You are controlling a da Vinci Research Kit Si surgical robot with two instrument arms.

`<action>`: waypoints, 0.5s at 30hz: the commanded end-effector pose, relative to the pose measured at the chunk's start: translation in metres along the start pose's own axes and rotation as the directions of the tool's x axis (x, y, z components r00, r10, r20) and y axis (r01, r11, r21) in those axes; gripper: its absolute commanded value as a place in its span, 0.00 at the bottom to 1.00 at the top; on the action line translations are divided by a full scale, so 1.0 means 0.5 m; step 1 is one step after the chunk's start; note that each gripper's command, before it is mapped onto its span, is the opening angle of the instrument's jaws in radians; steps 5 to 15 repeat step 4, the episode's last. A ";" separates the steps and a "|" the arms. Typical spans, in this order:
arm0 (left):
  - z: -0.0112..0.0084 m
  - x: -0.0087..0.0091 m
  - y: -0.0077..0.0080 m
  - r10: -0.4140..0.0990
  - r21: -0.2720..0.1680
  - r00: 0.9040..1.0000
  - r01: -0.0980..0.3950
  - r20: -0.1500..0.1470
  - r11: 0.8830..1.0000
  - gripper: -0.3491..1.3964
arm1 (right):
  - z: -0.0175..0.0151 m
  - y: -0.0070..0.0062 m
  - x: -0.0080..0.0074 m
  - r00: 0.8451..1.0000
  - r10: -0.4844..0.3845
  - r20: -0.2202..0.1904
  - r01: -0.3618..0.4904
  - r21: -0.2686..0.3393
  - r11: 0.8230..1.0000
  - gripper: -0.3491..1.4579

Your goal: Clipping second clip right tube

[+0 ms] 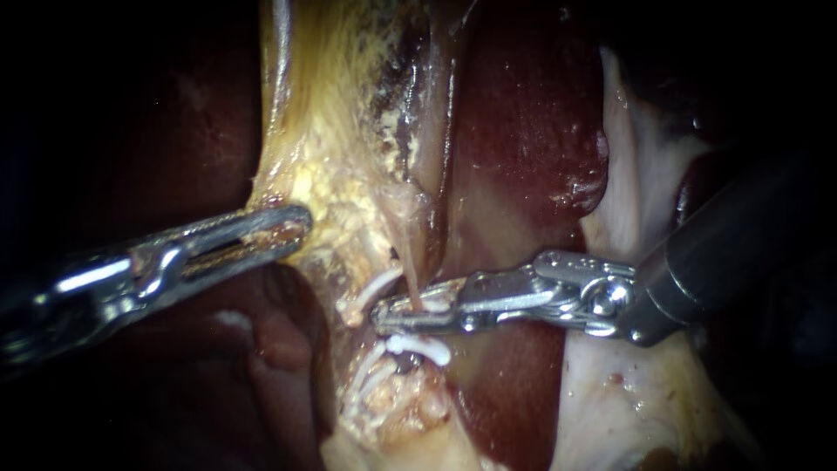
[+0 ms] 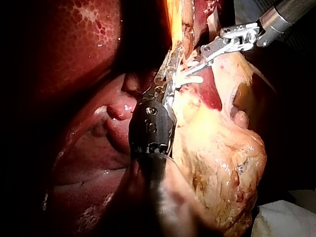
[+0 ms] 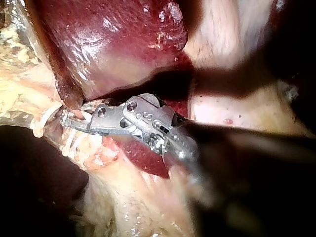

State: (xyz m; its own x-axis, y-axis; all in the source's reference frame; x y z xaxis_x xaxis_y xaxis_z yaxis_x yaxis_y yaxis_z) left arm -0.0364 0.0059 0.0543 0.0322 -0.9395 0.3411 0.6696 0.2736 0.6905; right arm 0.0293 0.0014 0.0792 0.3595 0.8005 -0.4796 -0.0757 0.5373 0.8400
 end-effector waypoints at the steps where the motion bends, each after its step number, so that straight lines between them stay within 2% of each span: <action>1: 0.0001 0.0000 0.0001 0.000 0.000 1.000 0.000 0.000 1.000 0.00 | 0.0001 0.0000 -0.0001 1.000 0.006 -0.002 -0.006 -0.002 1.000 0.00; 15: 0.0002 0.0000 0.0001 0.000 0.000 1.000 0.000 0.000 1.000 0.00 | 0.0001 0.0000 -0.0001 1.000 0.006 0.000 -0.006 0.000 1.000 0.00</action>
